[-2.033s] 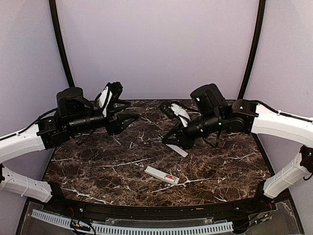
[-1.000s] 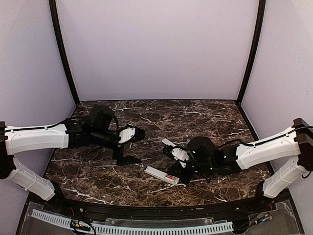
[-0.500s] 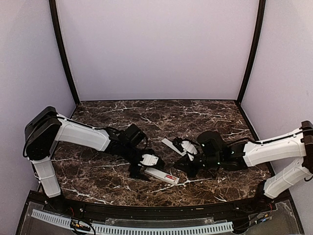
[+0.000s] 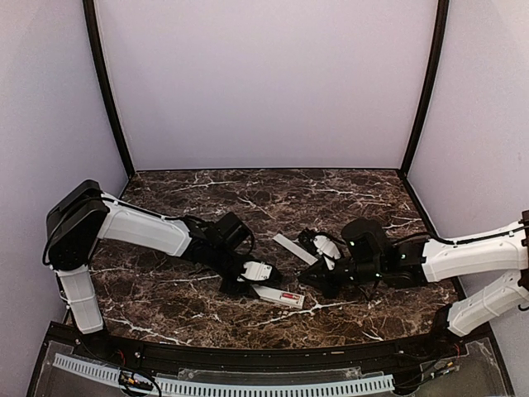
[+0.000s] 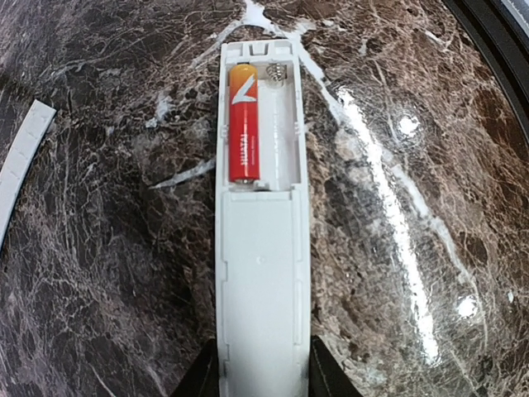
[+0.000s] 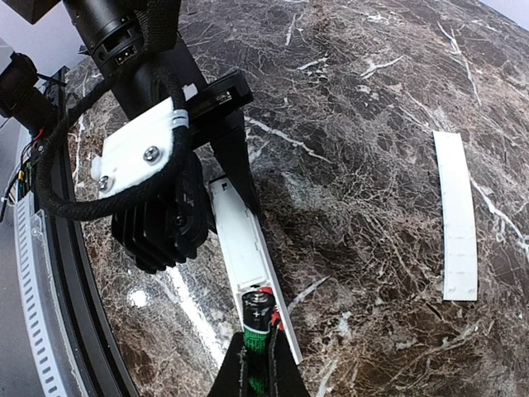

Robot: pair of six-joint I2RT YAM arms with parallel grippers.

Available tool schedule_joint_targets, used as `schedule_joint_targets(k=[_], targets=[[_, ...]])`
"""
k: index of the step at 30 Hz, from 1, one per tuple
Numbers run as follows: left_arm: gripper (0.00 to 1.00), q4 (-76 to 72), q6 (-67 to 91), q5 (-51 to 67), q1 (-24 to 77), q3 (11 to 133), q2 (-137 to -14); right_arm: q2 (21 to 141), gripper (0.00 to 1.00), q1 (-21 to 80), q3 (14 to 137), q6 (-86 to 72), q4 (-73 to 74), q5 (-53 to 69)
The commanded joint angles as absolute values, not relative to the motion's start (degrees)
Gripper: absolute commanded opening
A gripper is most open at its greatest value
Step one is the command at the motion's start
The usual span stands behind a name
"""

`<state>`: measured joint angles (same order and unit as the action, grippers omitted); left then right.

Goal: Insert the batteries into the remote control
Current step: Adjust the remote control without the battery cover at the center of the board, then pass from the right arm to the left

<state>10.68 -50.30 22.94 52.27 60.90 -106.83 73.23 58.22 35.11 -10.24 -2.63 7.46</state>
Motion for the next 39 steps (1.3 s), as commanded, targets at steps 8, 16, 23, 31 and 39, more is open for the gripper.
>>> schedule_joint_targets(k=[8,16,23,31,39], targets=[[0.28,7.96,-36.25,16.71,54.57,55.05,-101.71,73.53,0.0,57.99,33.64,-10.22,-3.74,9.06],[0.73,3.04,-29.09,14.23,54.55,53.65,-95.9,76.71,0.0,58.07,35.42,-3.57,-6.95,14.66],[0.67,-11.22,-13.74,27.85,52.54,49.71,-81.09,74.0,0.0,58.52,36.75,2.12,-11.13,19.05],[0.55,-15.44,-4.52,32.58,52.82,48.17,-76.68,72.99,0.0,60.41,38.67,3.54,-14.25,19.64],[0.45,-11.69,-7.23,34.36,54.37,50.63,-79.84,73.38,0.0,61.33,40.42,4.3,-13.97,19.18]])
